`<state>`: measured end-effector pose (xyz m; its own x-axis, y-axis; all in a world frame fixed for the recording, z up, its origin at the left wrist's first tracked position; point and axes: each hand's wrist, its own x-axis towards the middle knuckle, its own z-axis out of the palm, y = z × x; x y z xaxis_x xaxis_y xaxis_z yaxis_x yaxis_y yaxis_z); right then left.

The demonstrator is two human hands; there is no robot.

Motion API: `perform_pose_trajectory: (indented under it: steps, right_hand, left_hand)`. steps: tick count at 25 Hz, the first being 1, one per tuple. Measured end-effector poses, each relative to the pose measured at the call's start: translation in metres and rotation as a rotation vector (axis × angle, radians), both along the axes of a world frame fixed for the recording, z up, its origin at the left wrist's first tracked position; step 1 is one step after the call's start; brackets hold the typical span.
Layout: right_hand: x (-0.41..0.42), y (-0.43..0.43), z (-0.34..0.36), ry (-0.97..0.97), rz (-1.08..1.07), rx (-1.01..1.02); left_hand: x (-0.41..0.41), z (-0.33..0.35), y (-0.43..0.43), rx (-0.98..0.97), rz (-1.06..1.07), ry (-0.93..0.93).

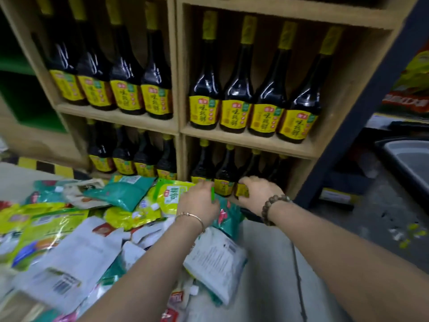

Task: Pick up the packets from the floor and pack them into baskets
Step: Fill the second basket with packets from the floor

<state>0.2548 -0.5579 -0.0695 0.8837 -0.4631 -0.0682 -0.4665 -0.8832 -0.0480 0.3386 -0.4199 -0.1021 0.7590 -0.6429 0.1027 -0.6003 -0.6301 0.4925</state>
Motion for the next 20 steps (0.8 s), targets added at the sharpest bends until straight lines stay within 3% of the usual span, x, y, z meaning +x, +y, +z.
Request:
perform_pose_trajectory:
  steps: [5,9,15,20]
  right_hand:
    - [0.036,0.021,-0.062,0.165,0.096,-0.005]
    - [0.067,0.038,-0.100,0.158,0.141,0.042]
    - [0.104,0.055,-0.149,0.269,0.256,-0.030]
    - [0.111,0.058,-0.153,0.198,0.304,-0.040]
  left_hand:
    - [0.025,-0.063,0.036,0.099,0.123,0.114]
    - [0.031,-0.092,0.052,0.222,0.074,0.047]
    - [0.048,-0.110,0.073,0.214,0.017,0.131]
    - [0.056,-0.112,0.087,0.084,0.120,0.289]
